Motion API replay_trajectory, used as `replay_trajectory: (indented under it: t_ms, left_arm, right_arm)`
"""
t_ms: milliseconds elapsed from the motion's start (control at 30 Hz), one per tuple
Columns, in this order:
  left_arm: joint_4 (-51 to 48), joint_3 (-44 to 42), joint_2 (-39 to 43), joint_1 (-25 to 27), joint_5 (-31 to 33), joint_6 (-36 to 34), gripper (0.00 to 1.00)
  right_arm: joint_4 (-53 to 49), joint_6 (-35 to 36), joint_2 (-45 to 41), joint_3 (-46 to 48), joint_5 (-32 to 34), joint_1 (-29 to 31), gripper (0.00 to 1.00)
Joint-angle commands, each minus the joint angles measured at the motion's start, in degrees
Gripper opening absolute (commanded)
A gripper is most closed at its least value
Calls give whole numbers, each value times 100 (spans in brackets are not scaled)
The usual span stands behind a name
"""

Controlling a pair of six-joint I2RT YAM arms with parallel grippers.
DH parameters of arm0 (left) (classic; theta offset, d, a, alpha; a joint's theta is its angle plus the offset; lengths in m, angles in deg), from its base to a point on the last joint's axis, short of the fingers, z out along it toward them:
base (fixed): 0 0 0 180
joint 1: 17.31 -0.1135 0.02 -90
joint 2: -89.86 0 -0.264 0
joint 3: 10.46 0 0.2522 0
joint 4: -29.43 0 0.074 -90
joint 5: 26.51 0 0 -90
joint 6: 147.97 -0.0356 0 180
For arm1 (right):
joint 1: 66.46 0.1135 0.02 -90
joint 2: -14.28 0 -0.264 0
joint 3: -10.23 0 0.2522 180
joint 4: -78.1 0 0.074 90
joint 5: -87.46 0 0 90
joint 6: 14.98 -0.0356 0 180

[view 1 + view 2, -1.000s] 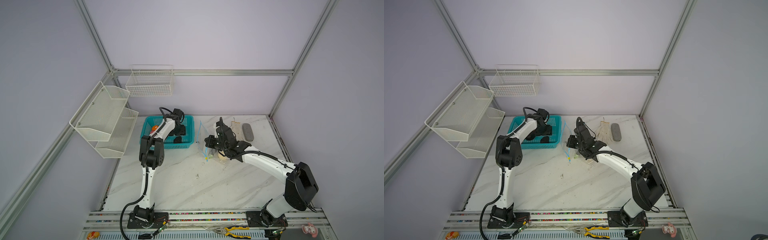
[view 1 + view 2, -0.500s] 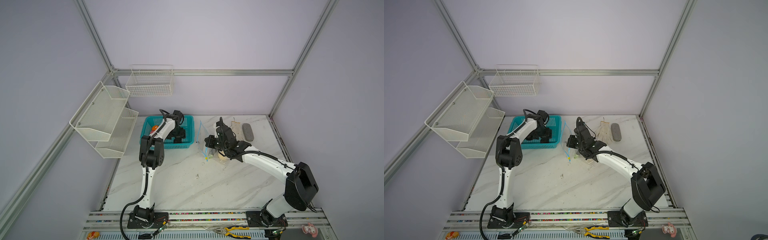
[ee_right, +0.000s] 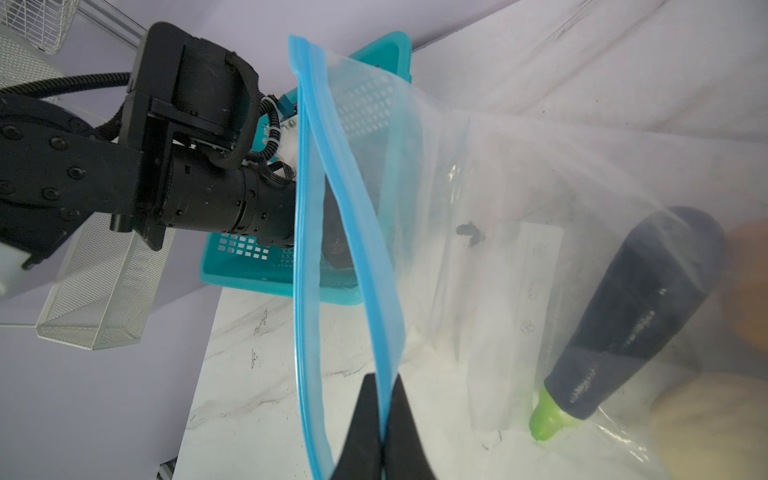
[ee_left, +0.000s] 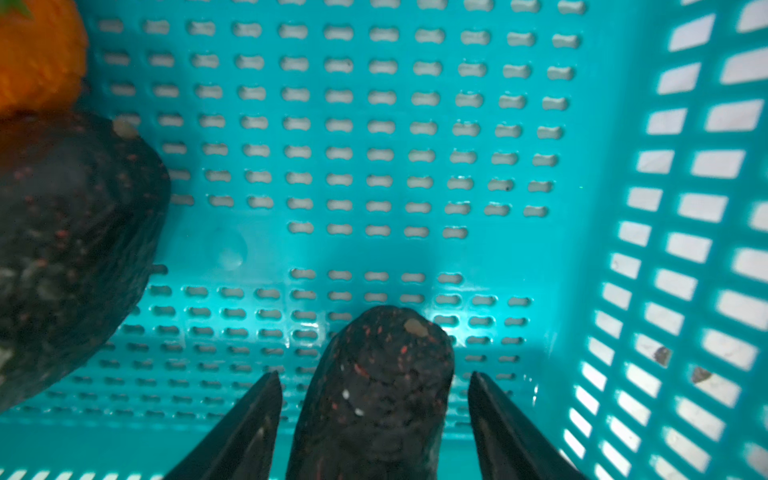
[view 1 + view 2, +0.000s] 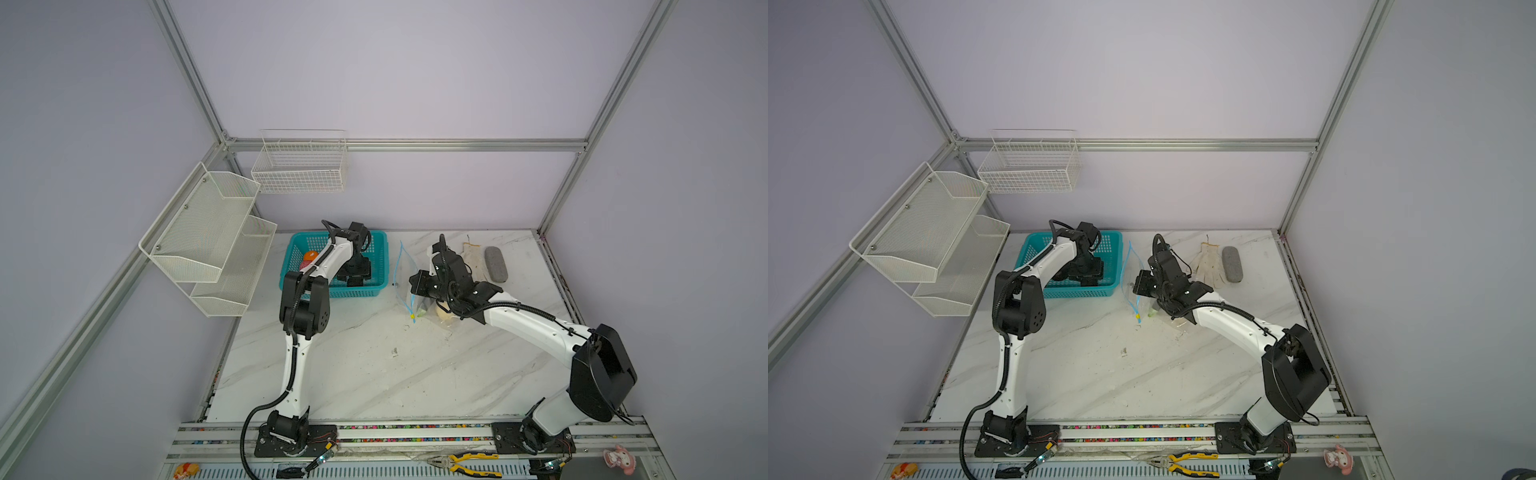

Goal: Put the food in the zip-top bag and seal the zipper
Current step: 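Close the left gripper on the dark elongated avocado, then lift the dark avocado out of the basket with the left gripper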

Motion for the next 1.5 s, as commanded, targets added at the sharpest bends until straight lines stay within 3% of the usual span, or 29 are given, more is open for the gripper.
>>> replay_trajectory:
  t_ms: [0, 67, 533, 933, 1033, 1200, 1467]
  left_arm:
    - [-54, -170, 453, 19, -21, 40, 62]
    - [-60, -92, 472, 18, -12, 19, 56]
    - [-33, -55, 543, 26, -120, 99, 40]
    - [40, -13, 648, 26, -160, 138, 35]
    - [69, -86, 746, 27, -205, 257, 29]
    - [448, -672, 1146, 22, -171, 445, 29]
    - [522, -626, 1377, 16, -105, 485, 29]
  right_arm:
    - [183, -53, 54, 68, 32, 17, 0]
    - [182, -56, 80, 43, 7, 16, 0]
    - [197, -55, 134, 7, -82, 16, 0]
    - [166, -56, 99, -36, 12, 15, 0]
    - [149, -56, 128, -97, 17, 16, 0]
    - [91, -58, 111, -144, 14, 16, 0]
    - [42, -62, 74, -118, 119, 16, 0]
